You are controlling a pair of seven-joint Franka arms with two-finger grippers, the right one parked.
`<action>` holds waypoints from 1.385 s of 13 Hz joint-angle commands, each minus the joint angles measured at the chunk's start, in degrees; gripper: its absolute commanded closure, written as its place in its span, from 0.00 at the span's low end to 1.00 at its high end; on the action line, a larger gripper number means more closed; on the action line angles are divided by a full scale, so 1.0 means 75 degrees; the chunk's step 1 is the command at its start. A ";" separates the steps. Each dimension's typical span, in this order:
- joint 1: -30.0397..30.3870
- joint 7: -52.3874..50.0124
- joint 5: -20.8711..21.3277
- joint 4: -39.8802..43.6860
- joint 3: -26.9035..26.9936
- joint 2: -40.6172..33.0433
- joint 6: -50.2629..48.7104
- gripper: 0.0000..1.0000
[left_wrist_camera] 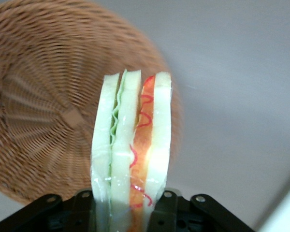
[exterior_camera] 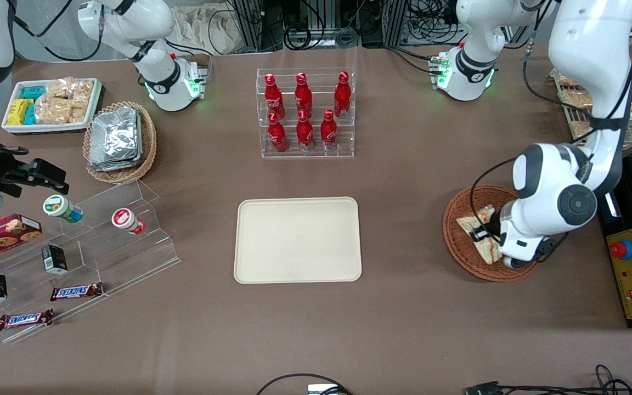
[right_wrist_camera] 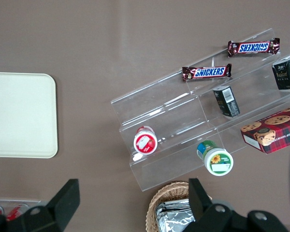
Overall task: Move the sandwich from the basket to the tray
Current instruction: 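Carry the held sandwich over to the cream tray and lower it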
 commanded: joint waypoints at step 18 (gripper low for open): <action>-0.3102 -0.0058 0.0508 0.4679 -0.0788 0.4617 0.0369 1.00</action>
